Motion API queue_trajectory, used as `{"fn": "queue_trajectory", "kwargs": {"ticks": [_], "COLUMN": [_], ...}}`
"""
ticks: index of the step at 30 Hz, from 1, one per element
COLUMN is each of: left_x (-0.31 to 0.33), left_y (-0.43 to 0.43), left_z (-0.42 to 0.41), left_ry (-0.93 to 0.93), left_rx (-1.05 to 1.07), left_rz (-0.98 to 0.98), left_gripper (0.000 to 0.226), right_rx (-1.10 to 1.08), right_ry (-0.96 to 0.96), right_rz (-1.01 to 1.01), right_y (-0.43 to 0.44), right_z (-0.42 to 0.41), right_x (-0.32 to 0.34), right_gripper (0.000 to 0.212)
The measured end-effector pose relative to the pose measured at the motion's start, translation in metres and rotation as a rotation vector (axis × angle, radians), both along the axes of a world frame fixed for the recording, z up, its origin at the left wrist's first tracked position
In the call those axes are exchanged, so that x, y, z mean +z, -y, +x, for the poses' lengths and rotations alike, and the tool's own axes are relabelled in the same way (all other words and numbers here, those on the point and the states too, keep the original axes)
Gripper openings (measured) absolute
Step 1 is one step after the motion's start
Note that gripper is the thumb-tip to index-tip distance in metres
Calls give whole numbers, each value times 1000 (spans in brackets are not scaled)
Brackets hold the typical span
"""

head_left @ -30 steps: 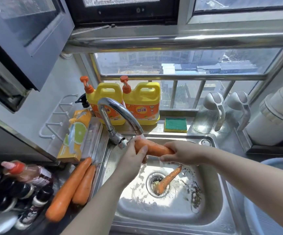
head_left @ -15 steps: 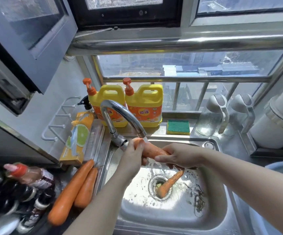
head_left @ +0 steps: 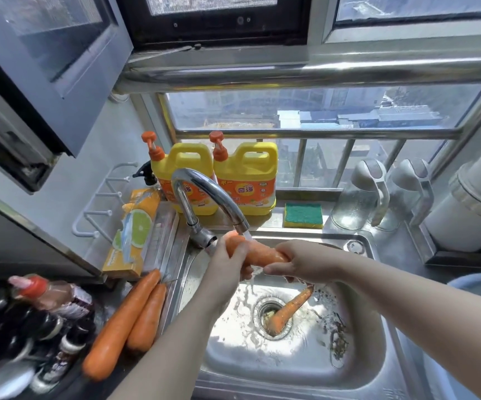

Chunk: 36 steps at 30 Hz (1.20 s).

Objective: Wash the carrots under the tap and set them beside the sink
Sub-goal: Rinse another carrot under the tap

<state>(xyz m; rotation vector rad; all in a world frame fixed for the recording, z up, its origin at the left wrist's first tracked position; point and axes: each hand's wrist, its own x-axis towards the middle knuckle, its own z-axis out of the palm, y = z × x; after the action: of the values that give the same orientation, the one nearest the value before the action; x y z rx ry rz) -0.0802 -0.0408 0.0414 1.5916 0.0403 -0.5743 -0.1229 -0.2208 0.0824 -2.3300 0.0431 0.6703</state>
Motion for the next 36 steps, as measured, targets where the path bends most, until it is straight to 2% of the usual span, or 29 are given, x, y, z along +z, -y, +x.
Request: {"fn": "queue_trajectory", "kwargs": {"ticks": [3,6,8,11,14,17,20,24,26,29,30,33,36], "left_x": [-2,0,2,7,7,3,4,9,5,-6,-8,-9,-3], "left_y": [-3,6,10,3,-2,3,10,8,4,3,4,10,16], "left_z": [-5,-5,-2,-7,-11,-8,-6,-7,-9,-8,-7,-6,-7], "left_ry": [154,195,116,47,206,244,81,-221,-202,56,102,110,-85], "left_rx": [-84,90,124,-15,-105,7,121,116,7,-90,-73,44,168], "left_rz": [154,133,85,21,167,171,38,-269,-218,188,246,176,-30], "left_gripper": [59,41,30,38,53,36,14,22,23,45,46,36,35], "right_rx": [32,22,12,12,10,9,-9,-21,-48,-19,-19,-33,-5], "right_ry": [78,173,167,102,90,145,184,168,152,213,232,258,203], "right_rz": [-118,-197,-185,-139,-104,-191,-241,-257,-231,-348,-374,-394,-323], "right_y": [-2,-9,-8,0,3,-4,-7,1,2,-1,-2,-5,-4], "right_z": [-5,-6,-6,-8,-10,-12,-13,-15,-18,-21,-21,-21,-21], "right_x": [-3,-10,-9,-3,-2,-4,-8,-5,-4,-7,-9,-8,-5], "right_gripper": [33,40,38,32,31,37,39,32,34,36,37,39,36]}}
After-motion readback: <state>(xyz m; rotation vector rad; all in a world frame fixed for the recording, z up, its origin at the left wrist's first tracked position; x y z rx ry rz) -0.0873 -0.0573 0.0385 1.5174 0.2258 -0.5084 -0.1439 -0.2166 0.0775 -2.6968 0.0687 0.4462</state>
